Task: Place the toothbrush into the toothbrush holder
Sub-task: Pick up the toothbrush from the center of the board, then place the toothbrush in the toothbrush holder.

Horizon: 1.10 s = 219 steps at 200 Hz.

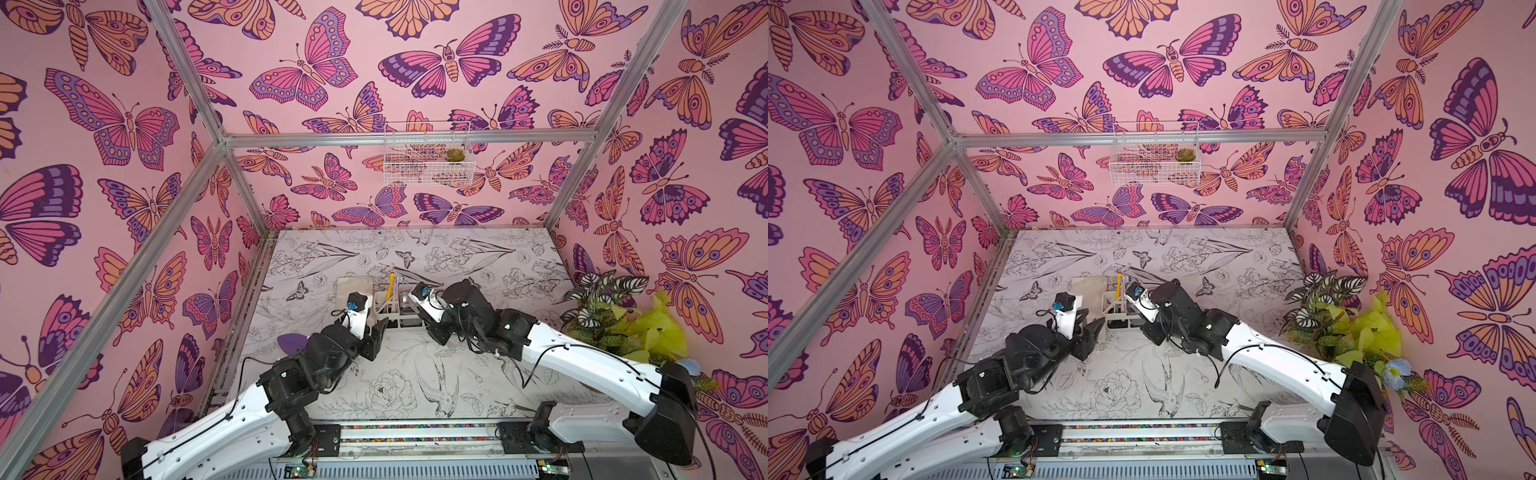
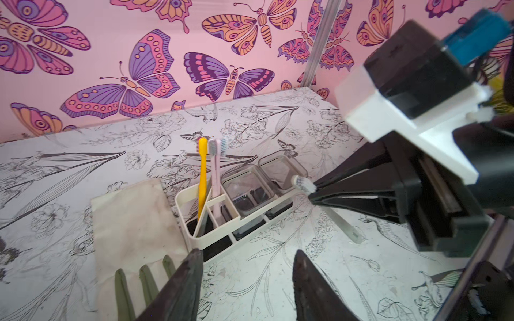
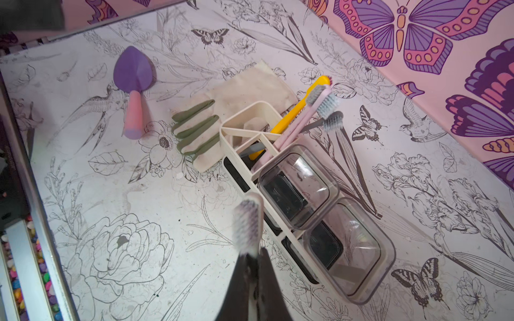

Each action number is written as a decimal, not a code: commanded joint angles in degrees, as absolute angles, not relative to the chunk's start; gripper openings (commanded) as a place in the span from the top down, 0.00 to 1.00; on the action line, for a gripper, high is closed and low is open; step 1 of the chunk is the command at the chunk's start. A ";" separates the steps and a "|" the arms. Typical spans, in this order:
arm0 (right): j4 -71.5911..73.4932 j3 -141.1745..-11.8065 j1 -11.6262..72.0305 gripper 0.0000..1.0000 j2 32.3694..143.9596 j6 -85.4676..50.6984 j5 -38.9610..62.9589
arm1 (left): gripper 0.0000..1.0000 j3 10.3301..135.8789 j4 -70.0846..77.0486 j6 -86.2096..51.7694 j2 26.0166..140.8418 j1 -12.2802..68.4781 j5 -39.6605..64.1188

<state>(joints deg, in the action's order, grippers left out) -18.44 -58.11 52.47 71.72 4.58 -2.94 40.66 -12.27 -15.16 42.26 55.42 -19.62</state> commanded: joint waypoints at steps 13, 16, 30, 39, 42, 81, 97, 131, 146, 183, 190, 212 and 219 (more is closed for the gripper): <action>-16.18 -56.78 52.12 1.00 69.58 3.04 -3.07 | 0.46 43.09 -12.50 -15.25 44.51 54.71 -14.83; -16.17 -56.78 52.12 1.00 69.50 2.95 -3.04 | 0.46 43.17 -12.29 -15.30 44.67 54.48 -14.51; -16.08 -56.93 52.12 1.00 69.15 2.57 -2.27 | 0.46 43.82 -11.57 -16.33 45.13 53.36 -11.61; -16.00 -56.95 52.12 1.00 68.88 2.23 -1.90 | 0.46 44.54 -11.31 -16.82 45.45 52.53 -9.37; -15.88 -56.89 52.12 1.00 68.79 2.14 -1.79 | 0.46 44.89 -11.26 -16.93 45.58 52.34 -8.96; -14.57 -55.66 52.12 1.00 67.03 1.76 -1.76 | 0.46 47.63 -11.34 -17.34 48.07 50.43 -4.77; -14.76 -55.56 52.12 1.00 66.67 1.68 -1.90 | 0.45 48.36 -11.75 -17.84 49.23 49.46 -2.18; -14.35 -55.73 52.12 1.00 65.45 2.76 -2.45 | 0.45 49.50 -13.47 -18.97 51.30 48.39 -0.77; -13.56 -55.91 52.12 1.00 65.73 3.37 -3.61 | 0.45 49.26 -13.51 -19.42 51.03 47.92 -1.41; -10.30 -58.13 52.04 1.00 69.62 5.33 -4.92 | 0.44 47.63 -15.82 -20.00 47.89 47.48 -11.77; -9.50 -58.71 51.97 1.00 70.52 5.77 -5.15 | 0.44 47.43 -16.91 -19.72 47.33 47.42 -14.01; -7.43 -60.98 51.39 1.00 73.11 6.42 -5.70 | 0.44 47.20 -19.62 -18.47 46.38 47.28 -18.60; -6.43 -61.85 50.97 1.00 73.97 6.42 -4.92 | 0.44 47.07 -20.11 -18.46 46.24 47.20 -19.73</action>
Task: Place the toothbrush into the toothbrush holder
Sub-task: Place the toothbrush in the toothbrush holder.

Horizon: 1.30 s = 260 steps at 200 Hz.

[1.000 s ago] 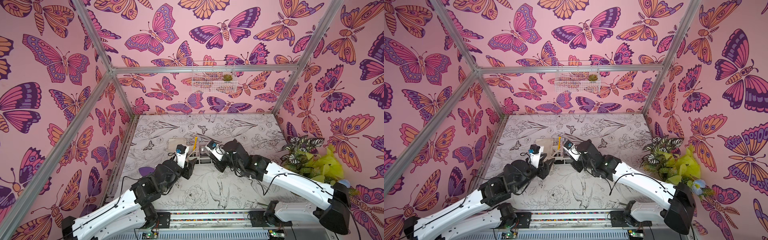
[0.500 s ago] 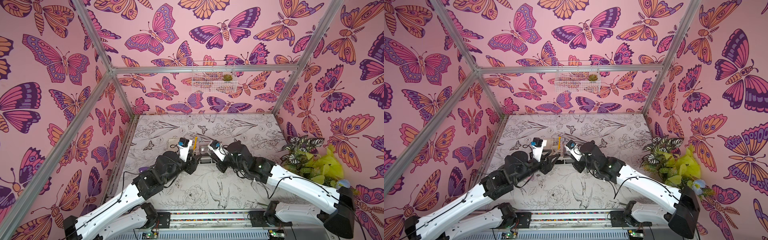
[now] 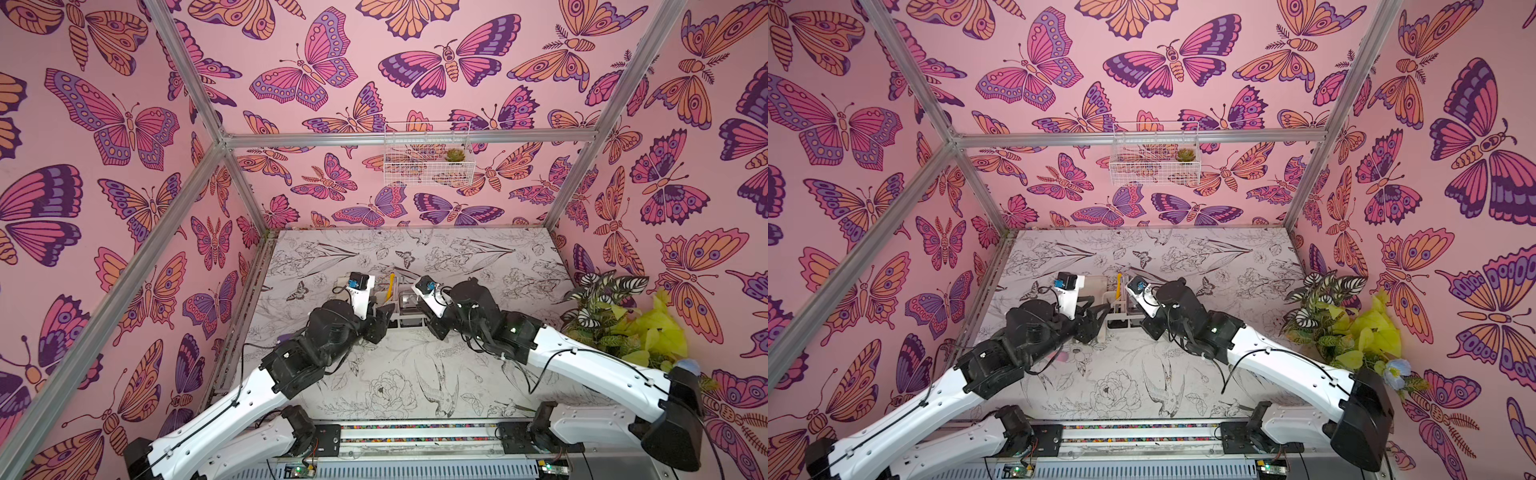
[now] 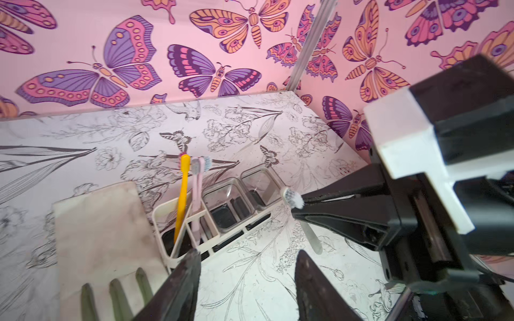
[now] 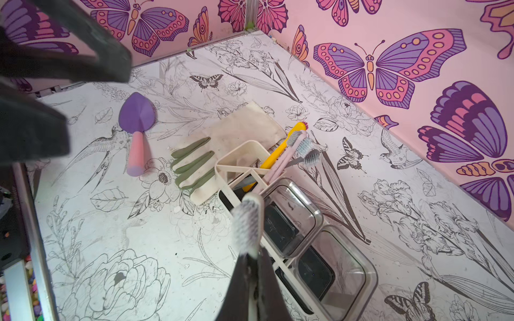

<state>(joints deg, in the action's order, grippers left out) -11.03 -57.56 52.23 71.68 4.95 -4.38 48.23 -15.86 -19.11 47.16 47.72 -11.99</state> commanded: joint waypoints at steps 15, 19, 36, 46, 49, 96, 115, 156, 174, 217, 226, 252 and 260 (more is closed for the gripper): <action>-4.36 -63.36 50.32 1.00 75.80 6.16 -2.75 | 0.44 46.51 -20.37 -18.71 45.56 47.11 -21.12; -3.67 -63.87 50.19 1.00 76.53 6.15 -1.95 | 0.44 46.42 -20.39 -18.72 45.42 47.11 -21.39; -1.39 -66.16 50.01 1.00 80.05 6.15 -0.30 | 0.45 45.97 -20.39 -18.81 45.00 47.02 -22.41; -0.69 -67.89 50.01 1.00 82.26 6.07 0.34 | 0.45 45.73 -20.64 -18.89 44.62 46.94 -23.04; -0.44 -68.37 50.01 1.00 82.83 5.99 0.61 | 0.45 45.64 -20.67 -18.90 44.47 46.96 -23.15; 7.46 -72.05 49.84 1.00 90.99 5.98 5.15 | 0.45 43.68 -21.26 -19.73 41.28 46.85 -27.87; 10.51 -72.72 49.76 1.00 93.43 5.55 6.20 | 0.45 43.34 -21.33 -19.82 40.13 46.75 -28.52; 13.94 -74.52 49.40 1.00 96.55 4.48 8.81 | 0.45 43.51 -21.53 -19.69 41.15 46.59 -28.80; 14.30 -75.23 49.07 1.00 97.60 4.40 9.31 | 0.45 43.79 -21.44 -19.60 41.99 46.49 -28.71; 14.54 -75.42 48.19 1.00 97.56 4.03 10.55 | 0.45 43.37 -20.75 -19.73 43.04 45.99 -28.32; 14.91 -75.12 48.10 1.00 97.35 4.13 10.55 | 0.45 43.22 -20.40 -19.77 42.98 45.81 -28.30; 16.34 -74.15 47.56 1.00 97.27 3.22 10.94 | 0.45 43.04 -19.90 -19.58 42.93 45.23 -27.86; 17.83 -73.03 47.49 1.00 97.06 3.09 11.69 | 0.45 43.03 -19.94 -19.56 42.90 45.18 -27.69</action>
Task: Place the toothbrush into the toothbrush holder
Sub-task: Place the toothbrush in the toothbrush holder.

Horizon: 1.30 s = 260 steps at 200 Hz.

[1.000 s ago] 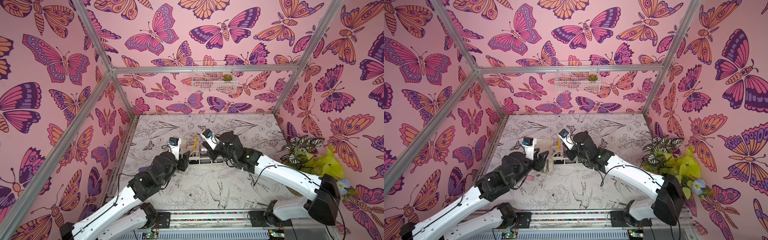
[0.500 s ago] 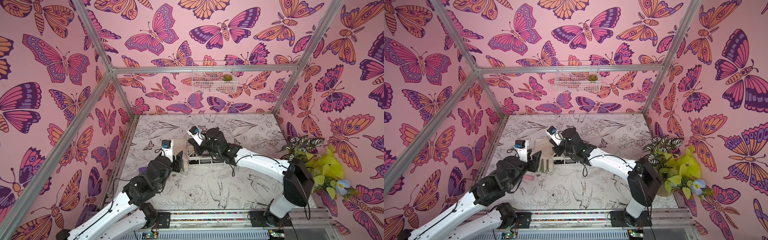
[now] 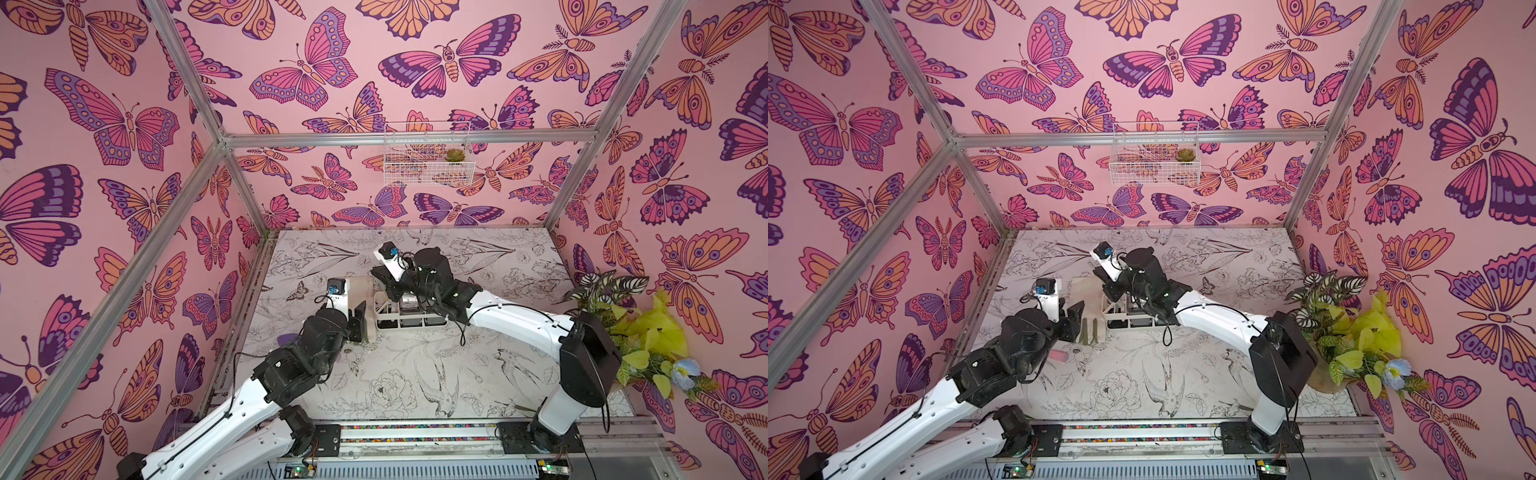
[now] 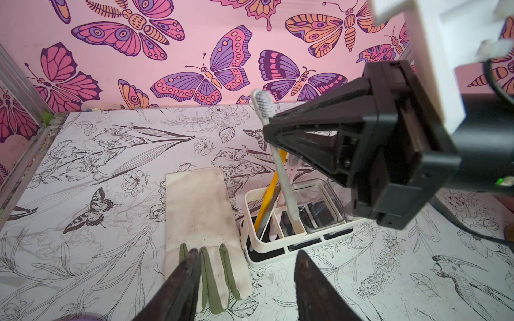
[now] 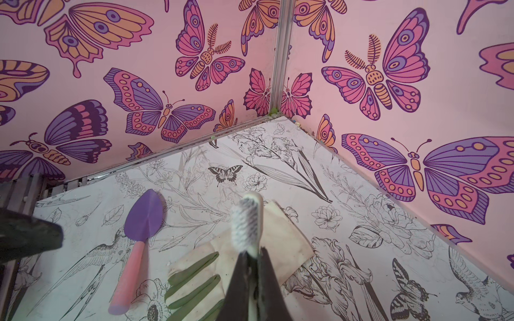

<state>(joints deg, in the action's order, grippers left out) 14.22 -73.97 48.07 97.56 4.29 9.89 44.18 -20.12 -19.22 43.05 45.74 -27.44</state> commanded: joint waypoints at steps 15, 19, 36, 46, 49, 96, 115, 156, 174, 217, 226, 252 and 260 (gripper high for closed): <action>20.61 -70.85 47.37 1.00 96.77 2.82 12.75 | 0.45 42.87 -19.95 -19.60 42.67 45.04 -27.44; 20.79 -70.62 47.38 1.00 96.73 2.73 12.76 | 0.45 42.83 -19.89 -19.60 42.63 45.09 -27.42; 21.51 -69.63 47.29 1.00 96.86 2.64 11.95 | 0.45 42.64 -19.91 -19.59 42.52 45.09 -27.05; 23.00 -68.40 47.20 1.00 96.82 2.47 12.02 | 0.45 42.61 -19.90 -19.60 42.54 45.01 -26.91; 23.50 -68.02 47.20 1.00 96.82 2.35 12.17 | 0.45 42.59 -19.87 -19.60 42.45 45.00 -26.87; 32.37 -61.45 46.94 1.00 96.15 2.05 12.78 | 0.45 43.12 -19.91 -19.47 42.88 45.00 -26.57; 35.89 -59.42 47.02 1.00 96.38 2.05 12.48 | 0.45 43.30 -19.91 -19.42 43.35 45.00 -26.02; 42.00 -56.79 46.95 1.00 97.96 1.87 12.53 | 0.45 44.32 -20.58 -19.43 44.23 45.00 -25.29; 45.58 -55.61 46.85 1.00 98.95 1.70 13.52 | 0.45 44.94 -20.95 -19.42 44.33 45.00 -24.92; 53.49 -52.66 45.85 1.00 100.96 -1.22 15.92 | 0.45 45.03 -21.25 -19.51 44.45 45.00 -24.80; 55.47 -51.85 45.36 1.00 101.50 -2.09 16.68 | 0.45 45.07 -21.27 -19.59 44.49 44.99 -24.81; 60.54 -49.61 44.29 1.00 102.69 -3.78 17.66 | 0.45 45.43 -21.19 -19.60 44.94 45.00 -24.43; 60.49 -49.44 44.15 1.00 102.93 -3.78 17.62 | 0.45 45.64 -21.22 -19.64 45.12 44.97 -24.42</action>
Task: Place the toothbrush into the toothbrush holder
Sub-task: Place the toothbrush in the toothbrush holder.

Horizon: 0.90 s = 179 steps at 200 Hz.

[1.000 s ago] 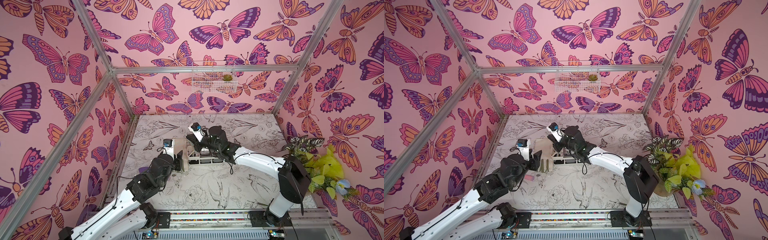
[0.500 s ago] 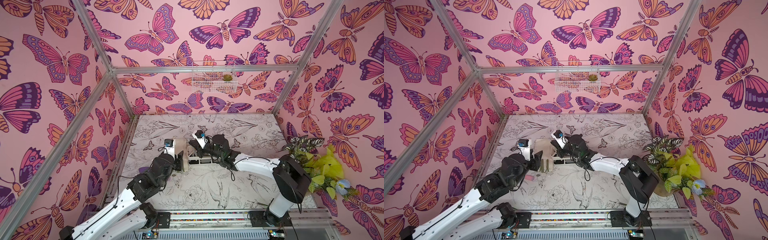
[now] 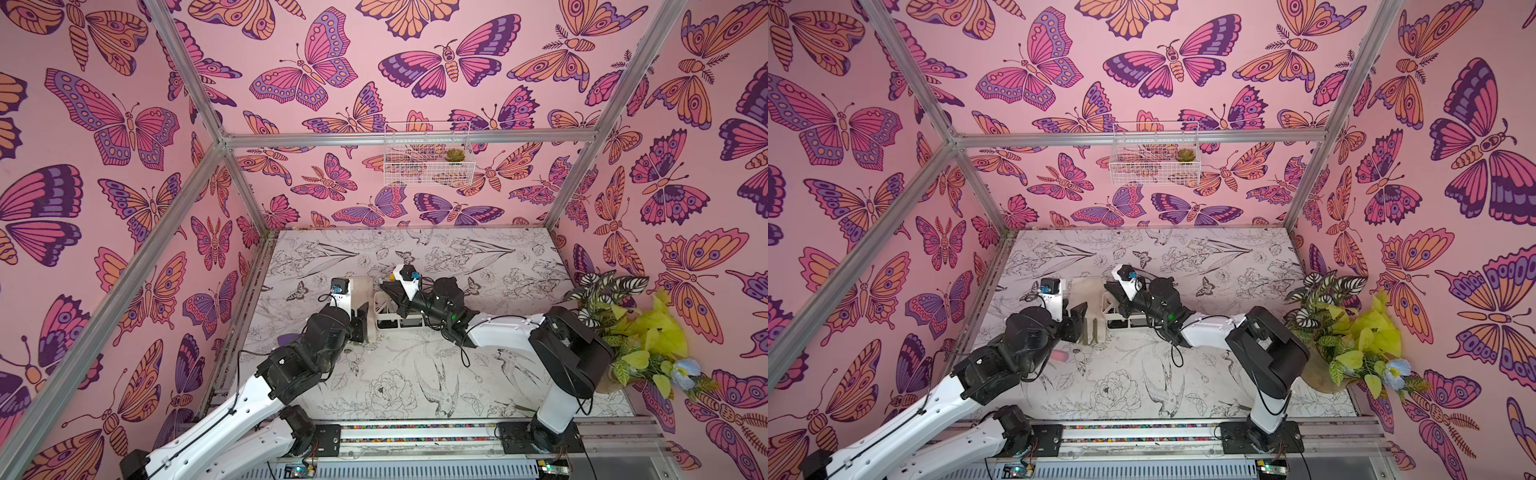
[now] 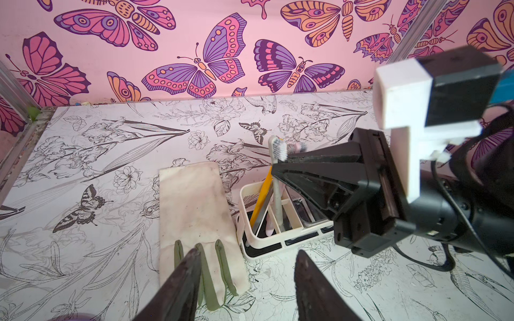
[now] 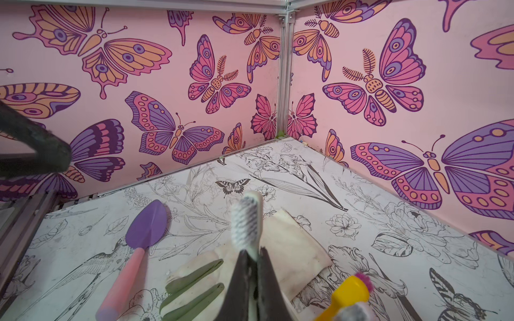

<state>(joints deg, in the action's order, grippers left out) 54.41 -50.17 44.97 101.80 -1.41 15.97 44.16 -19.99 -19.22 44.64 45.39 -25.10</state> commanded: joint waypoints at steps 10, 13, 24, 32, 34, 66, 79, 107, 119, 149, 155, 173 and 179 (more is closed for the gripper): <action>60.62 -49.16 43.97 1.00 103.14 -3.85 17.67 | 0.45 45.79 -21.23 -19.69 45.33 45.00 -24.28; 60.78 -49.02 43.95 1.00 103.22 -3.86 17.72 | 0.45 45.79 -21.21 -19.76 45.38 45.00 -24.31; 61.19 -48.65 43.85 1.00 103.30 -4.12 17.76 | 0.45 45.98 -21.18 -19.78 45.71 44.98 -24.28; 61.19 -48.44 43.69 1.00 103.45 -4.12 18.05 | 0.45 45.99 -21.00 -19.86 45.94 44.99 -24.30; 61.18 -48.39 43.68 1.00 103.51 -4.13 18.14 | 0.45 45.97 -20.96 -19.88 45.98 45.00 -24.34; 61.81 -46.87 43.68 1.00 104.10 -4.04 18.11 | 0.45 45.97 -20.12 -19.95 46.84 45.00 -23.52; 61.39 -46.53 43.66 1.00 104.54 -3.76 18.00 | 0.45 46.05 -19.91 -19.95 47.34 45.00 -23.14; 61.70 -45.54 43.60 1.00 105.51 -4.80 17.47 | 0.45 45.67 -19.44 -19.78 47.61 45.00 -22.67; 61.30 -45.52 43.60 1.00 105.84 -5.06 17.64 | 0.45 45.07 -18.62 -19.74 47.57 45.00 -22.68; 61.09 -45.53 43.51 1.00 106.85 -4.93 17.69 | 0.45 43.86 -16.92 -19.78 47.24 45.00 -22.11; 61.08 -45.57 43.51 1.00 107.12 -4.92 17.68 | 0.45 43.90 -16.81 -19.73 47.23 45.00 -21.98; 61.20 -45.62 43.53 1.00 107.92 -4.55 17.46 | 0.45 43.87 -16.76 -19.34 47.14 45.00 -21.69; 61.14 -45.70 43.51 1.00 108.08 -4.44 17.15 | 0.45 43.86 -16.82 -19.29 47.11 45.00 -21.63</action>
